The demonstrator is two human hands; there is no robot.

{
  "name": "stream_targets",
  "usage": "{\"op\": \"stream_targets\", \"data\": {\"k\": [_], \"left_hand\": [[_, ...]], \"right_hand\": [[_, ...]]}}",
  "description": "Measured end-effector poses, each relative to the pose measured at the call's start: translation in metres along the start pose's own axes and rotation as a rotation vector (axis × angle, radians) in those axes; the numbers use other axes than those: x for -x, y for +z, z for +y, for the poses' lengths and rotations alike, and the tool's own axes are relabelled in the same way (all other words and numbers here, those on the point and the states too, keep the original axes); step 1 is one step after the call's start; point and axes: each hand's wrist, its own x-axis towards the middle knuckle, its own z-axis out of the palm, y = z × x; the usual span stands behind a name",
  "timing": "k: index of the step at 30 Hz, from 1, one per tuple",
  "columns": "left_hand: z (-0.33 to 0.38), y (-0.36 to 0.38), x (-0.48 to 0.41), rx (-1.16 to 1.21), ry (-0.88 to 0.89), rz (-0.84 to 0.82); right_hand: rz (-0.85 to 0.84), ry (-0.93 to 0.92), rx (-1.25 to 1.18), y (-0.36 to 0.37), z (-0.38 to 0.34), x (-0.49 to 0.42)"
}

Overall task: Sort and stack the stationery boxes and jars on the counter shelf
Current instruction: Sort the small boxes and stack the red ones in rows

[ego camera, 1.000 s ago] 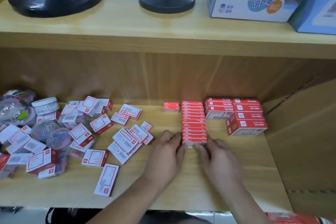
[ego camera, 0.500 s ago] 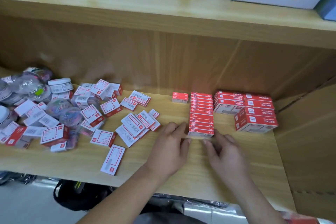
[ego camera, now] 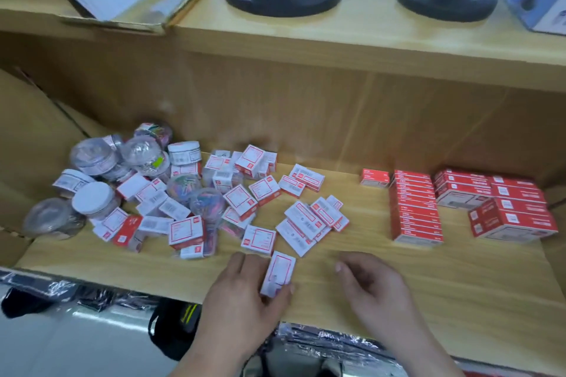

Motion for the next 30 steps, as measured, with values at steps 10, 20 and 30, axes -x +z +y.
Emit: {"op": "stream_targets", "data": {"k": [10,20,30], "left_hand": [[-0.017,-0.009,-0.004,0.488,-0.033,-0.195],[0.015,-0.021,-0.028,0.786,0.000,-0.278],[0.027,-0.012,-0.098,-0.159,0.272,-0.149]], "right_hand": [[-0.081,0.064,-0.086,0.048,-0.036,0.013],[0.116,0.105,-0.308,0.013,-0.066,0.023],[0.274,0.168,-0.302,-0.031,-0.051,0.014]]}}
